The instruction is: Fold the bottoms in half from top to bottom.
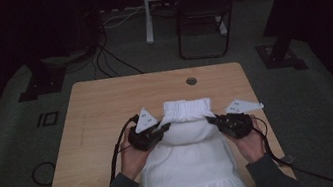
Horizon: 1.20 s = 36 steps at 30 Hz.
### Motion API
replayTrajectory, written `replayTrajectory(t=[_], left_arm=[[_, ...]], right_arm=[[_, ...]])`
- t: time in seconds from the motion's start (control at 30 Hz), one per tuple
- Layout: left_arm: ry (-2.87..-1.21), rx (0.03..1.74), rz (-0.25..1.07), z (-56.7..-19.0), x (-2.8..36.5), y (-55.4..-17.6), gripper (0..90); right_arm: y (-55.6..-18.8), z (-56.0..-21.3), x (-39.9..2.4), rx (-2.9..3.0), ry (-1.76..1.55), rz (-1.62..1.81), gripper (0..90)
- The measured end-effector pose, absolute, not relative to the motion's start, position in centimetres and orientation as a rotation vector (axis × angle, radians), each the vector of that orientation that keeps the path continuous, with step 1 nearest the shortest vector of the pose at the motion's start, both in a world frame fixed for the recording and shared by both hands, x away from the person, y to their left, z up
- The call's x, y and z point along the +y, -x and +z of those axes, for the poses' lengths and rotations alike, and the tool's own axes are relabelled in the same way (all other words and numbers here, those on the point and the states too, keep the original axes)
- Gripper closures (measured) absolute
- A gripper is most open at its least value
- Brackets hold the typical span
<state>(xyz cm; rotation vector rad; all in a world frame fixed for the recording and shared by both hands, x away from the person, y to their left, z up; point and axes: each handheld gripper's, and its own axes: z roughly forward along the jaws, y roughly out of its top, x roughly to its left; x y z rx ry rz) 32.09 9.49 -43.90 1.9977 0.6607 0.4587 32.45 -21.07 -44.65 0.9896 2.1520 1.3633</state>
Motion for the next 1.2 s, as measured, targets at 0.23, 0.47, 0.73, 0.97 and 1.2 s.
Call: replayTrajectory(t=[0.23, 0.47, 0.73, 0.97, 1.2], left_arm=[[-2.086, 0.688, 0.345, -48.2, 9.8, -28.8, 80.1], [-2.278, 0.743, 0.239, -54.7, 9.8, -27.6, 79.2], [-2.260, 0.784, 0.209, -55.1, 9.9, -28.1, 79.1], [-2.253, 0.847, 0.243, -55.0, 10.1, -29.1, 77.6], [-2.257, 0.863, 0.318, -54.9, 11.1, -31.6, 77.7]], right_arm=[[-29.0, -48.4, -20.7, 2.259, -0.999, 1.299, 86.0], [-26.9, -53.8, -19.6, 2.457, -1.037, 1.157, 85.3], [-27.9, -55.7, -18.6, 2.504, -1.023, 1.033, 84.3], [-31.4, -55.7, -17.7, 2.471, -1.021, 1.042, 84.6], [-35.1, -55.6, -16.2, 2.476, -1.048, 1.057, 84.6]])
